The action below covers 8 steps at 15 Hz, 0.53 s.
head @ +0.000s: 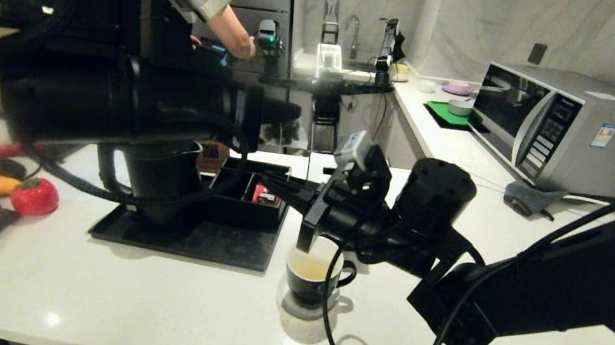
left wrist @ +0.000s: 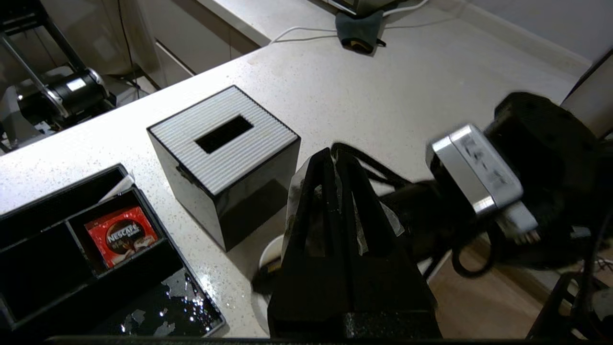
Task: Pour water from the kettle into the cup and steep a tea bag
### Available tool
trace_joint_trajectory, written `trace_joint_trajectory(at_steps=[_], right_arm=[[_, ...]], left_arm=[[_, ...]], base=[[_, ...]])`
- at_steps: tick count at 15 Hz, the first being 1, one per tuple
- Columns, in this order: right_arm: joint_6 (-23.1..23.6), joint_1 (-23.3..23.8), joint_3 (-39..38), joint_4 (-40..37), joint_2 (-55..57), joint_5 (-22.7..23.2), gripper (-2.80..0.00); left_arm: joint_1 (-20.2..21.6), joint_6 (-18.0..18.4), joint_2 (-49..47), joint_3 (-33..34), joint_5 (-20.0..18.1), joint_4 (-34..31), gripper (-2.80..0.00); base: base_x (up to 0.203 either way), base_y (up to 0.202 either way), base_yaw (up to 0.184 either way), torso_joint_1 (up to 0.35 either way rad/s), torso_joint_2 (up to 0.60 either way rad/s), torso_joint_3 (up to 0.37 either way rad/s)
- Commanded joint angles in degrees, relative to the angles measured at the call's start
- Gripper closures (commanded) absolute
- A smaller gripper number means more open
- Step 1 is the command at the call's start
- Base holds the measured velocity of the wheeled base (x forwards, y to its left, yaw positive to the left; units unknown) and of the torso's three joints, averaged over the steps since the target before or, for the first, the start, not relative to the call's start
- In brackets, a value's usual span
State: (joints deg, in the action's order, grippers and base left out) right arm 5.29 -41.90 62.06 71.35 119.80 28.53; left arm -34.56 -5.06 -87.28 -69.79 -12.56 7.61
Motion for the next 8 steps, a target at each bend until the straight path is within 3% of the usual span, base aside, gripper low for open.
trace_joint_trajectory(at_steps=[1,5,8], right_arm=[[0.0,1.4,0.1,0.4,0.0,0.2,0.0],[0.0,2.2,0.7,0.4,0.2,0.2,0.0],[0.0,2.2,3.5,0.1,1.2,0.2,0.0]], left_arm=[[-0.1,0.0,2.2,2.3,-0.1,0.0,0.0],[-2.0,0.0,4.0,4.6,0.1,0.0,0.0],[-5.1,0.0,4.5,6.1,2.7,0.0,0.0]], base=[[0.0,0.0,0.0,0.0,0.0,0.0],[0.0,0.0,0.0,0.0,0.0,0.0],[0.0,0.0,0.0,0.0,0.0,0.0]])
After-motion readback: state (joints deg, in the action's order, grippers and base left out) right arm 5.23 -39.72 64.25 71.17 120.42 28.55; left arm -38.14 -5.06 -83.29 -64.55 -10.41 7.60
